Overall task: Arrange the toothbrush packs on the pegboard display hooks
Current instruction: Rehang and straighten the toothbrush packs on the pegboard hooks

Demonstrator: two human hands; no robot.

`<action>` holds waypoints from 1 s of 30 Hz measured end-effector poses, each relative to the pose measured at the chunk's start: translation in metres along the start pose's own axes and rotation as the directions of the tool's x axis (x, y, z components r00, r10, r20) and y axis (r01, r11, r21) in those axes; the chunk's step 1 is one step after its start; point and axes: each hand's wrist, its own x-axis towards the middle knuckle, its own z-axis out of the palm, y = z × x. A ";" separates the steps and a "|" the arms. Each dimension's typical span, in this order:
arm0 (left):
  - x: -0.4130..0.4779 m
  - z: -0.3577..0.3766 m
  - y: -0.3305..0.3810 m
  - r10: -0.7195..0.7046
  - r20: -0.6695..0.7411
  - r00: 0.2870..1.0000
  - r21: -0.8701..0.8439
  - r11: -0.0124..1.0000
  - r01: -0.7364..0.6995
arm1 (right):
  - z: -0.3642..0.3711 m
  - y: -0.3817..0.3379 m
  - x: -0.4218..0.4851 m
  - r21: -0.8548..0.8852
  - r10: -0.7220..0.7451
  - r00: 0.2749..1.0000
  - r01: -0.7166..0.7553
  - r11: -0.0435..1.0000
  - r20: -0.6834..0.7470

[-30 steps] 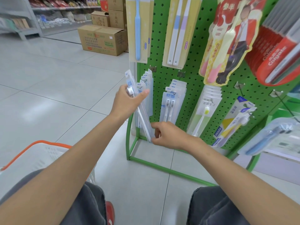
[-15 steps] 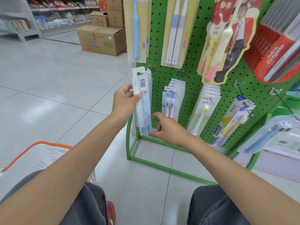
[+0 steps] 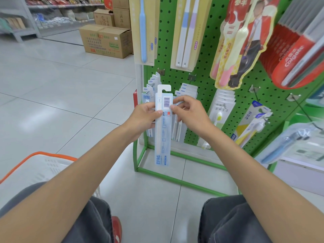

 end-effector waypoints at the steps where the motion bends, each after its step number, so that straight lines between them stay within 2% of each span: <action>1: 0.001 0.000 -0.001 -0.006 0.003 1.000 0.002 1.000 0.006 | -0.002 -0.002 0.001 0.017 -0.009 1.000 0.009 1.000 -0.021; 7: 0.001 0.000 -0.002 -0.016 0.001 1.000 -0.011 1.000 0.016 | -0.002 -0.003 0.005 0.013 -0.029 0.997 0.030 0.999 -0.071; 12: -0.001 0.000 -0.003 -0.026 0.010 1.000 -0.058 0.998 0.027 | 0.007 -0.002 0.004 -0.006 -0.014 0.981 0.013 1.000 -0.196; 16: -0.002 -0.002 -0.003 0.013 -0.016 1.000 -0.067 0.998 -0.014 | 0.011 -0.010 0.001 -0.023 -0.019 0.986 0.015 1.000 -0.167; 21: -0.001 -0.006 -0.006 0.135 -0.068 0.989 0.095 0.987 -0.128 | 0.016 -0.018 -0.003 -0.124 -0.007 0.994 -0.007 0.992 -0.110; 26: -0.001 -0.004 -0.008 0.177 -0.061 0.982 0.145 0.975 -0.167 | 0.018 -0.022 0.001 -0.090 0.024 0.998 -0.030 0.996 -0.066; 30: 0.005 -0.001 -0.020 0.256 -0.116 0.960 0.287 0.933 -0.215 | 0.026 -0.020 0.005 -0.064 0.011 0.999 -0.014 0.998 -0.045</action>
